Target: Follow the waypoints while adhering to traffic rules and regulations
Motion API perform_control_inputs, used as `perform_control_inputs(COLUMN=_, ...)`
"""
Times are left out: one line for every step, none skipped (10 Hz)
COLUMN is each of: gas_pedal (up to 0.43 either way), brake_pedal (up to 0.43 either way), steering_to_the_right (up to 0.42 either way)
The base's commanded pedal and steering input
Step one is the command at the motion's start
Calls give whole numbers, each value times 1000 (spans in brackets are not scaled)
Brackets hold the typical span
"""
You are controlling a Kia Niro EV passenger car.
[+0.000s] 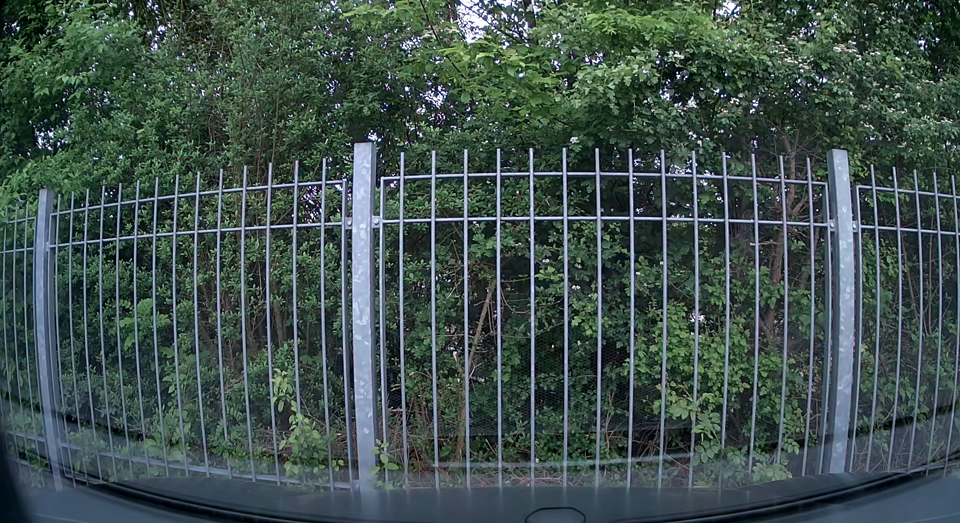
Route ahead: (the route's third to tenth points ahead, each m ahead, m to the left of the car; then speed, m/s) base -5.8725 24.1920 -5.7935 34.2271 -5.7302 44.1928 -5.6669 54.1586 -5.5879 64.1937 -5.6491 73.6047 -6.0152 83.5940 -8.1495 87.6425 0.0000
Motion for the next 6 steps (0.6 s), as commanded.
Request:
perform_control_inputs(gas_pedal=0, brake_pedal=299, steering_to_the_right=24)
perform_control_inputs(gas_pedal=0, brake_pedal=299, steering_to_the_right=25)
perform_control_inputs(gas_pedal=0, brake_pedal=299, steering_to_the_right=25)
perform_control_inputs(gas_pedal=0, brake_pedal=299, steering_to_the_right=25)
perform_control_inputs(gas_pedal=0, brake_pedal=299, steering_to_the_right=25)
perform_control_inputs(gas_pedal=0, brake_pedal=299, steering_to_the_right=26)
